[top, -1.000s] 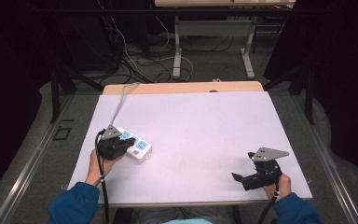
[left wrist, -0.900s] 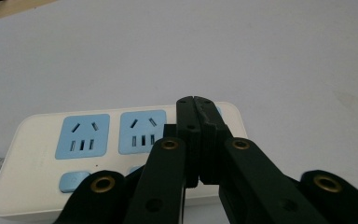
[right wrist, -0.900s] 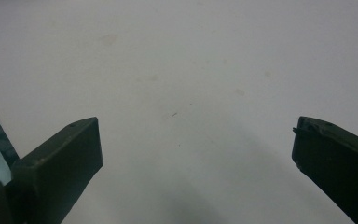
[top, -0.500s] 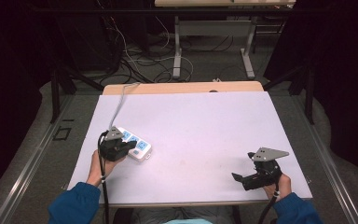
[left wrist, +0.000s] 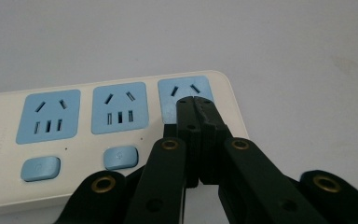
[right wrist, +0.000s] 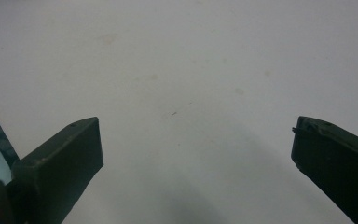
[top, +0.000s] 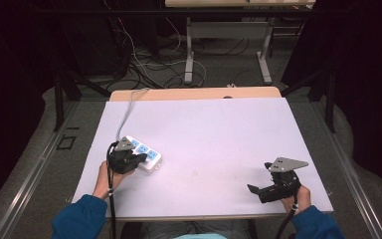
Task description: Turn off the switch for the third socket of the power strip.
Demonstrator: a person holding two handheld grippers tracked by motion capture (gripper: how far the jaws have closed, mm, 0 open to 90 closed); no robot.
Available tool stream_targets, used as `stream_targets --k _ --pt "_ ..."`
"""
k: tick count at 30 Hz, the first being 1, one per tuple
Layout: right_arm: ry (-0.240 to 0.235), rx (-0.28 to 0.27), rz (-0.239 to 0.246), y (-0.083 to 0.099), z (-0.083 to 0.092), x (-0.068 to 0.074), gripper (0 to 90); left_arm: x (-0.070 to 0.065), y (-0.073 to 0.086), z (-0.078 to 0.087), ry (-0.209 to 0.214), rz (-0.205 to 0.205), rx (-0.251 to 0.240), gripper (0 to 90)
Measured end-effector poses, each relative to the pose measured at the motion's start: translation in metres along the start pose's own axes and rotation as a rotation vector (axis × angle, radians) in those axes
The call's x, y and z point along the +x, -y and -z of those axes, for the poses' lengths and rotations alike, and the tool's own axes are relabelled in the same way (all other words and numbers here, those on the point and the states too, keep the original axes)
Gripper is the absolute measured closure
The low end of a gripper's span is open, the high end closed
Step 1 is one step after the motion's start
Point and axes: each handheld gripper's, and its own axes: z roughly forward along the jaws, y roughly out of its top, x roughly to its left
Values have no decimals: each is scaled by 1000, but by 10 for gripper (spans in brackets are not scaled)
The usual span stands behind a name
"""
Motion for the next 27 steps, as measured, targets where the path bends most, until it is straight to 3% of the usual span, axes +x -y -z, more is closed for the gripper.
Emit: stream_targets --k 8,27 --pt "4 -5 -3 0 0 0 15 -1 1 -3 6 -3 25 900" --pt "3 2 -4 0 0 0 15 -1 2 -4 7 1 30 900"
